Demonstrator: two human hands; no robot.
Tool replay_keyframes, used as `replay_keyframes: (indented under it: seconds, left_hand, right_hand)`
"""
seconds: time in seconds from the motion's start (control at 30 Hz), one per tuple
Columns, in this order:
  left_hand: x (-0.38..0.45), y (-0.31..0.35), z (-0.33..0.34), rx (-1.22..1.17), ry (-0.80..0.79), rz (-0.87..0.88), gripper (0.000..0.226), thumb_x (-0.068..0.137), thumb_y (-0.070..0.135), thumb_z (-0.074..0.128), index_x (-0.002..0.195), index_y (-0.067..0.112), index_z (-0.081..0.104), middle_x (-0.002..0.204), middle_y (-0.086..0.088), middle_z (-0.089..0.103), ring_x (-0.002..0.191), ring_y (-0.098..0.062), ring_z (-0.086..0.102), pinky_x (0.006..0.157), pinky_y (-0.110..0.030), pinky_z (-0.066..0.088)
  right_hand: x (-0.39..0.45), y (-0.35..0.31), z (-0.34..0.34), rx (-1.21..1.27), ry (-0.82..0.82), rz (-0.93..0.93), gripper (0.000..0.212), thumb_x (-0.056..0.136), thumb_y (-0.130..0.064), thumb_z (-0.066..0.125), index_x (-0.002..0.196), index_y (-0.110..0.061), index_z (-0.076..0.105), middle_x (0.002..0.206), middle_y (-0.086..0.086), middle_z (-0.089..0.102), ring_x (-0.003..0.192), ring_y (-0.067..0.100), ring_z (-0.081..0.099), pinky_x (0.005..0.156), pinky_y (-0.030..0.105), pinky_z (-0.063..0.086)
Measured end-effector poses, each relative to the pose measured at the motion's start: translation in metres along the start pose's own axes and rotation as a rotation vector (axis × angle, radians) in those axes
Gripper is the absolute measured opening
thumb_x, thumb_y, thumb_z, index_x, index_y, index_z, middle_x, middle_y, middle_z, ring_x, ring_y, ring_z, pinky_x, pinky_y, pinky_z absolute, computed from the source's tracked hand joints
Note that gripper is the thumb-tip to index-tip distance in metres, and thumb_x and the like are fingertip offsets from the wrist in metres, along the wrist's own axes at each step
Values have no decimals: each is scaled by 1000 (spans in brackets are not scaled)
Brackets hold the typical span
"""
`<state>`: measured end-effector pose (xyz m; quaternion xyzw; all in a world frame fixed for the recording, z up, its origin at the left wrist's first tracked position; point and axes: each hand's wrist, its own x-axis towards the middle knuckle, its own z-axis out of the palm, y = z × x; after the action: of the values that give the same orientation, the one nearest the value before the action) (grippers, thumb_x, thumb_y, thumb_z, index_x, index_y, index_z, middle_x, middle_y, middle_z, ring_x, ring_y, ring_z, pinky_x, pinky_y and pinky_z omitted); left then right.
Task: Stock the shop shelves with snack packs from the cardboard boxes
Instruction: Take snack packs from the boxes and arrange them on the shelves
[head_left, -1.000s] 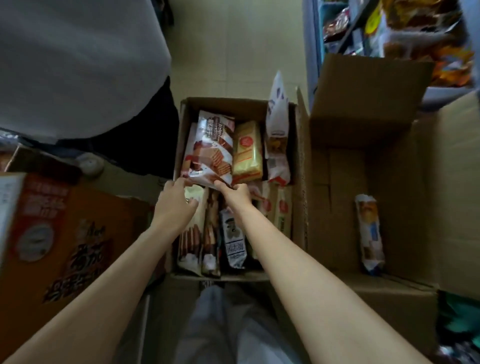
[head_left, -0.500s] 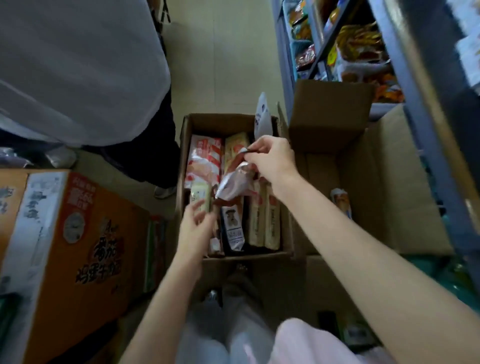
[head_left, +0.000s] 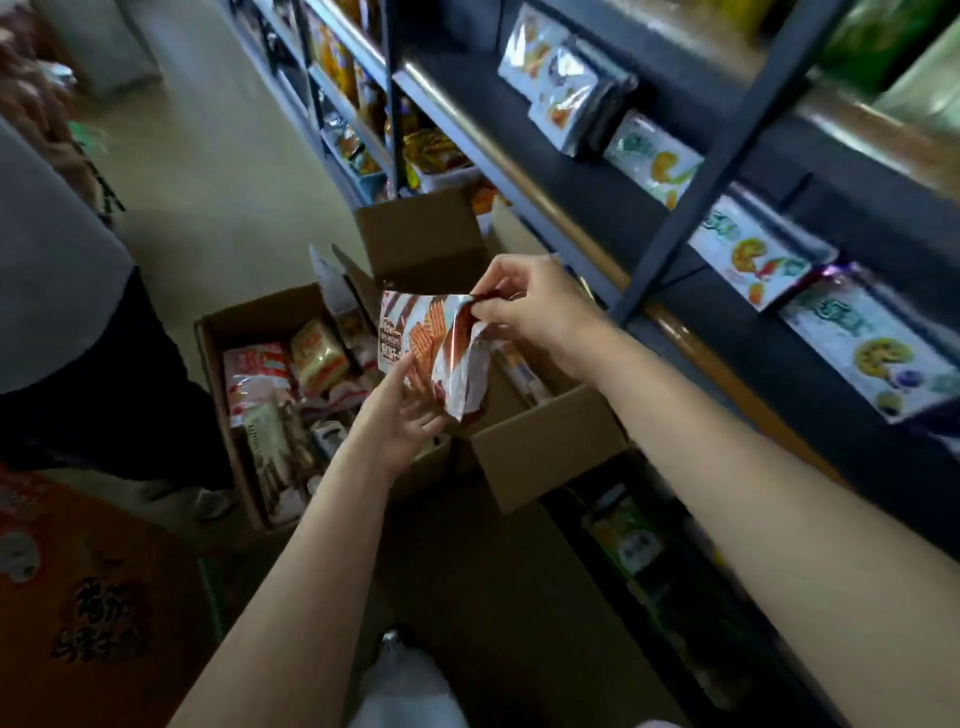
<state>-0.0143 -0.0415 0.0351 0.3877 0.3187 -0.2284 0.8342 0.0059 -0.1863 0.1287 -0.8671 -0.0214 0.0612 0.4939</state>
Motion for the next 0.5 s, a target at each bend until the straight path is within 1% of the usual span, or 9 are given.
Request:
replay_keyframes:
  seconds: [0.1, 0.17, 0.23, 0.3, 0.33, 0.37, 0.4, 0.47, 0.5]
  left_hand:
    - [-29, -44, 37, -34, -137, -64, 33, 85, 32, 63, 108, 13, 50, 115, -18, 54, 107, -30, 57, 72, -42, 52]
    - [-46, -74, 58, -11, -173, -94, 26, 85, 32, 64, 96, 12, 50, 109, -17, 56, 104, -30, 58, 72, -43, 51]
    - [-59, -104, 81, 48, -199, -134, 36, 83, 34, 65, 106, 9, 54, 104, -14, 59, 97, -28, 61, 67, -42, 51]
    - [-72, -132, 103, 63, -271, -197, 48, 80, 39, 66, 116, 8, 56, 101, -13, 65, 87, -27, 66, 65, -42, 53]
    - [-76, -145, 112, 78, -330, -215, 49, 80, 42, 65, 116, 10, 57, 101, -11, 66, 84, -27, 67, 72, -41, 55]
    - [-80, -157, 119, 119, -375, -201, 50, 78, 45, 66, 116, 13, 58, 104, -10, 65, 86, -26, 66, 84, -43, 53]
    - [-84, -168, 127, 164, -407, -166, 54, 73, 44, 72, 118, 16, 57, 111, -9, 63, 93, -25, 65, 95, -47, 47]
    - [-93, -187, 138, 183, -448, -110, 83, 56, 34, 87, 129, 21, 50, 125, -8, 60, 104, -28, 62, 98, -56, 41]
    - [-100, -193, 144, 203, -454, -76, 87, 56, 29, 87, 132, 21, 46, 125, -8, 60, 100, -28, 63, 95, -57, 42]
  right_hand:
    - [-57, 26, -54, 57, 50, 20, 25, 84, -2, 65, 71, -22, 56, 79, 2, 64, 81, 18, 64, 80, 41, 55]
    - [-97, 40, -86, 92, 60, 35, 26, 83, 1, 64, 70, -20, 57, 78, 6, 62, 78, 19, 61, 82, 46, 54]
    - [-138, 51, -120, 123, 93, 45, 26, 82, 4, 65, 69, -18, 57, 77, 10, 60, 78, 22, 58, 84, 49, 51]
    - [-177, 58, -151, 149, 112, 63, 25, 83, 6, 63, 71, -15, 56, 76, 10, 59, 74, 19, 58, 79, 40, 53]
    - [-196, 63, -164, 151, 118, 76, 24, 83, 6, 63, 72, -14, 55, 77, 9, 59, 71, 17, 58, 75, 33, 54]
    - [-214, 68, -177, 145, 121, 95, 23, 83, 6, 63, 74, -13, 55, 77, 9, 59, 68, 14, 58, 70, 27, 53]
    - [-231, 72, -189, 138, 122, 119, 21, 83, 5, 63, 75, -13, 56, 77, 8, 59, 65, 11, 58, 67, 22, 52]
    - [-266, 83, -211, 159, 120, 191, 15, 82, -1, 67, 80, -13, 59, 76, 5, 60, 63, 9, 58, 65, 20, 50]
    - [-281, 86, -220, 193, 125, 238, 11, 82, -6, 68, 83, -14, 61, 78, 4, 61, 66, 9, 58, 67, 21, 49]
